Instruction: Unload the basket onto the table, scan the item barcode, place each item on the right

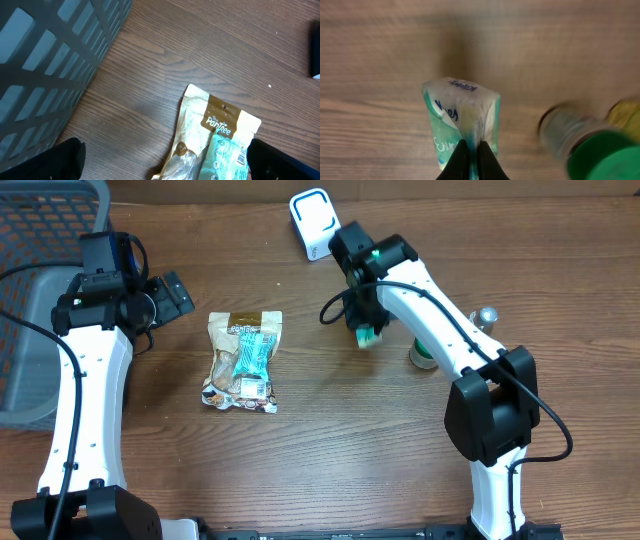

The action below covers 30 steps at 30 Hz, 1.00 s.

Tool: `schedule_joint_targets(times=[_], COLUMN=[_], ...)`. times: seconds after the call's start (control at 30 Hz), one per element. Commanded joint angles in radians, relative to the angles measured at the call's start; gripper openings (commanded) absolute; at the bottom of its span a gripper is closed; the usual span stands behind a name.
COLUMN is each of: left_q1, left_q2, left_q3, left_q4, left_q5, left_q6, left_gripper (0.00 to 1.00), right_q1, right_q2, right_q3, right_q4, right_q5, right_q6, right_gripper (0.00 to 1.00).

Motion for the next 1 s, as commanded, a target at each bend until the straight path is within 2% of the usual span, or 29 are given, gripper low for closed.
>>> schedule_joint_targets(times=[0.0,0.27,0.3,0.37,0.4,0.7,0.87,0.97], left_q1=[0.008,0.008,0.008,0.008,0.008,0.008,0.008,0.008], left_q2=[0.005,0.005,0.005,0.005,0.005,0.005,0.005,0.005], left_q3=[0.008,0.008,0.008,0.008,0.008,0.008,0.008,0.008], left_q4=[0.004,0.004,0.004,0.004,0.004,0.004,0.004,0.004], left_q5=[-0.006,-0.006,-0.006,-0.006,-0.006,-0.006,-0.006,-0.006], left_q6=[0.003,0.003,0.004,0.004,0.004,0.003,0.003,0.003], left_gripper=[0.99,0.99,1.0,0.99,1.0,0.99,1.0,0.99], right_q1=[-0.004,-0.01,-0.01,-0.01,-0.01,0.005,0.008,0.013], right_q2=[0.003,0.003,0.003,0.003,0.003,0.003,0.003,0.003], right_q3=[-0.069,-0.165,-0.168,-0.171,-0.171,-0.171,-0.171,-0.171], right_q4=[0.0,0.008,0.007,0.008,0.011,0.104,0.203,0.323], right_q5=[-0.06,0.037,0.037,0.037,0.037,-0.028,-0.261,-0.549], right_q6=[0.093,0.105,0.116,0.12,0.12,0.128,0.127,0.127], right_gripper=[0.04,0.06,0.11,0.49,0.53,0.57,0.57,0.57])
